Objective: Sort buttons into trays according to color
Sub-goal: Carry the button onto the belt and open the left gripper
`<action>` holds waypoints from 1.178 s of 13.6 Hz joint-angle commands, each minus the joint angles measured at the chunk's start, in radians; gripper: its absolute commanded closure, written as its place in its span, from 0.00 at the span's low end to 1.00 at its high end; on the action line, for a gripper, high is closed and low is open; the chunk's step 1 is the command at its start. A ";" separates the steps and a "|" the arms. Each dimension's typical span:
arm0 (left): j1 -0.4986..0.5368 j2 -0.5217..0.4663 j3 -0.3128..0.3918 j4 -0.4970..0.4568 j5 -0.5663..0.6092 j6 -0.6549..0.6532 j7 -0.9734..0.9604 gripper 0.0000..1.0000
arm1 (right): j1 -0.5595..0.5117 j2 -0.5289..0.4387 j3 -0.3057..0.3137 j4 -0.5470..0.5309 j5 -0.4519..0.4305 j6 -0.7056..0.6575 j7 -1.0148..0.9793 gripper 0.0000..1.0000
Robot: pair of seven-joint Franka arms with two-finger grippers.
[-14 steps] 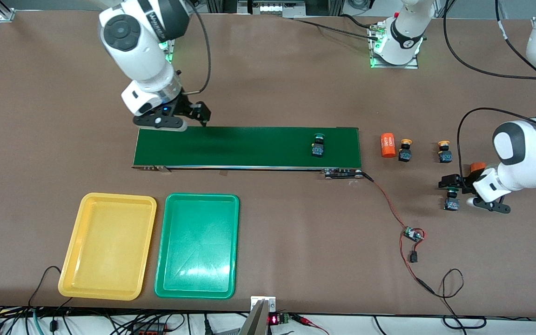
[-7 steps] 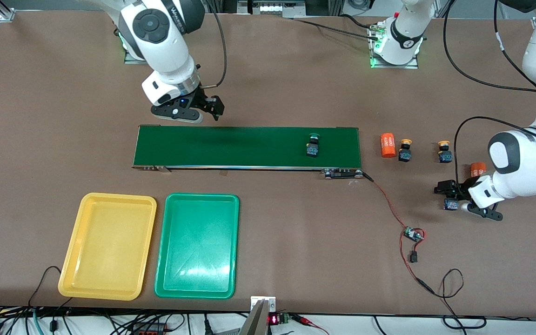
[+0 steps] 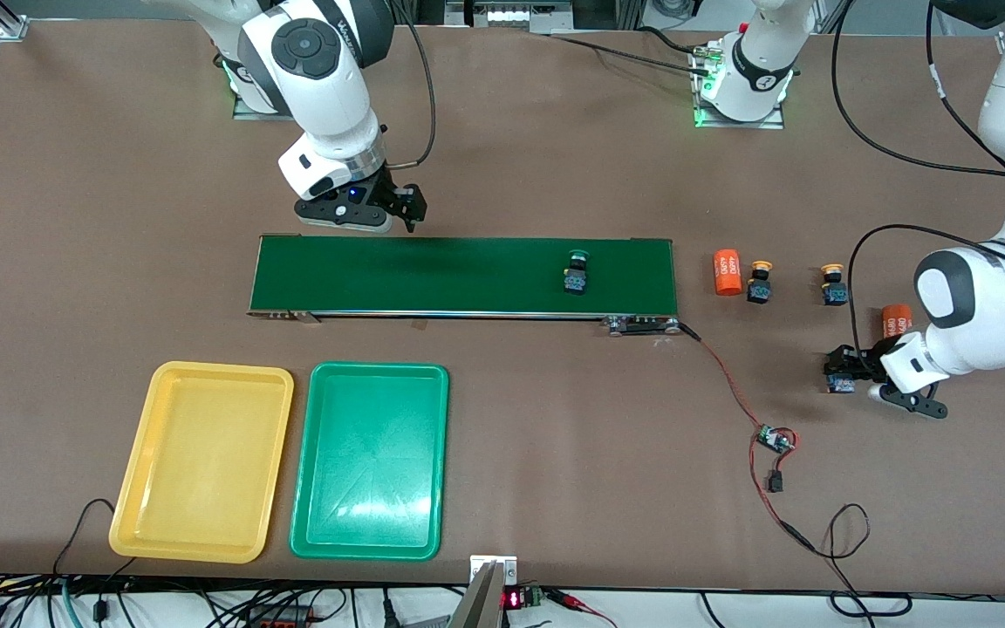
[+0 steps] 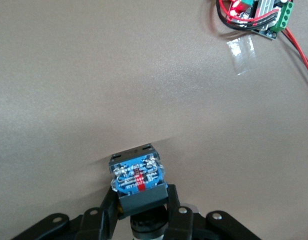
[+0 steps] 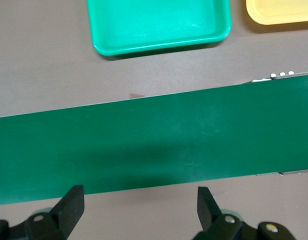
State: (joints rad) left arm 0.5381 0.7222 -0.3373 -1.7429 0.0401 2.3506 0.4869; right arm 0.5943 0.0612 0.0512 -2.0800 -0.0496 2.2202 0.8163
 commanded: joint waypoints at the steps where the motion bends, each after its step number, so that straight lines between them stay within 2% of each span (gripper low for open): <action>1: -0.019 -0.077 -0.005 -0.029 0.030 -0.037 0.005 0.98 | 0.009 0.000 -0.007 -0.006 -0.019 0.021 0.017 0.00; 4: -0.110 -0.217 -0.014 -0.063 0.024 -0.199 -0.002 0.97 | 0.007 0.000 -0.007 -0.006 -0.019 0.019 0.018 0.00; 8: -0.242 -0.363 -0.045 -0.171 0.015 -0.232 -0.112 0.97 | 0.007 0.002 -0.007 -0.006 -0.019 0.021 0.017 0.00; 13: -0.403 -0.417 -0.112 -0.234 0.012 -0.225 -0.521 0.97 | 0.004 0.002 -0.007 -0.006 -0.019 0.021 0.017 0.00; 16: -0.443 -0.411 -0.181 -0.234 0.012 -0.223 -0.683 0.97 | 0.002 0.000 -0.007 -0.006 -0.019 0.021 0.017 0.00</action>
State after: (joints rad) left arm 0.1057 0.3409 -0.4866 -1.9486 0.0409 2.1184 -0.1095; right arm 0.5940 0.0679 0.0475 -2.0801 -0.0501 2.2296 0.8163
